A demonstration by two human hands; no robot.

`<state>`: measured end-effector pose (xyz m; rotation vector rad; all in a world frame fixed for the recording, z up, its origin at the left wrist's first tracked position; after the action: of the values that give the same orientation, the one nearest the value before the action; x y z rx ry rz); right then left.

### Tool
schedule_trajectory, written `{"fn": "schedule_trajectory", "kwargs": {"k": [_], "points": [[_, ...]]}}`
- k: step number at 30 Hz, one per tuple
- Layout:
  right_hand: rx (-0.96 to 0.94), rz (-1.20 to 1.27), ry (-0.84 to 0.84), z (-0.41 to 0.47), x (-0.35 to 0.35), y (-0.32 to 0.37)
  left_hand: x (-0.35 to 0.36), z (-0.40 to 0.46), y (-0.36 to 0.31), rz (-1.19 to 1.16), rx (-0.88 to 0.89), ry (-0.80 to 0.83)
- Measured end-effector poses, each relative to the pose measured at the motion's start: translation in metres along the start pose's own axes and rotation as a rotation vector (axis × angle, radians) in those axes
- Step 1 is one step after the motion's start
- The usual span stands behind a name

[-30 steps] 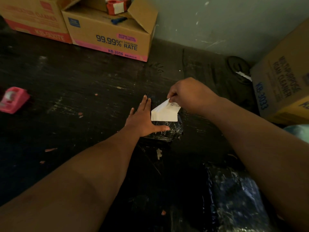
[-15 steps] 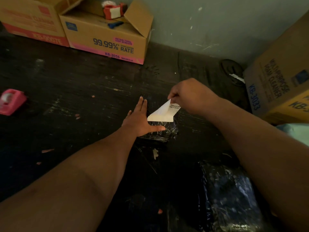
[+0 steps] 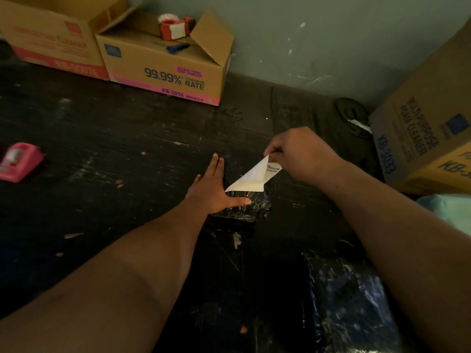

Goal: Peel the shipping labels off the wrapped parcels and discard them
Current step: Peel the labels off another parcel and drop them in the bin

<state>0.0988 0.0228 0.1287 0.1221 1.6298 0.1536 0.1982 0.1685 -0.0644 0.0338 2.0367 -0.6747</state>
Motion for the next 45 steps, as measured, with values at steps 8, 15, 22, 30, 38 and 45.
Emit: {"fn": "schedule_trajectory", "kwargs": {"k": [8,15,22,30,38,45], "points": [[0.04,0.022,-0.035,-0.015,-0.01,-0.007,-0.001,-0.001,-0.002,0.037,-0.005,0.004],[-0.011,-0.08,-0.107,-0.025,-0.066,-0.021,-0.009,-0.014,-0.012,0.153,-0.047,-0.012],[0.084,-0.143,-0.039,-0.086,-0.074,-0.075,-0.031,-0.03,-0.04,0.451,0.011,-0.085],[0.363,-0.309,-0.009,-0.23,-0.129,-0.178,0.017,-0.067,-0.186,0.389,0.252,-0.291],[0.574,-0.401,-0.063,-0.388,-0.158,-0.269,0.135,-0.127,-0.361,0.287,0.56,-0.212],[0.624,-0.532,0.037,-0.473,-0.151,-0.332,0.207,-0.152,-0.446,0.118,0.567,-0.249]]}}
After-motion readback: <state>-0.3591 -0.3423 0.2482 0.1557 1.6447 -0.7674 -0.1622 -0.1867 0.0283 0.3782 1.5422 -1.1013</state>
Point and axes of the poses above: each hand's wrist, its own z-axis towards the middle knuckle, its own x-axis out of the palm, y = z × x, the point moved 1 cm from there along z, towards the middle knuckle, and after that the axes turned 11 degrees about -x, right-handed, at the moved point
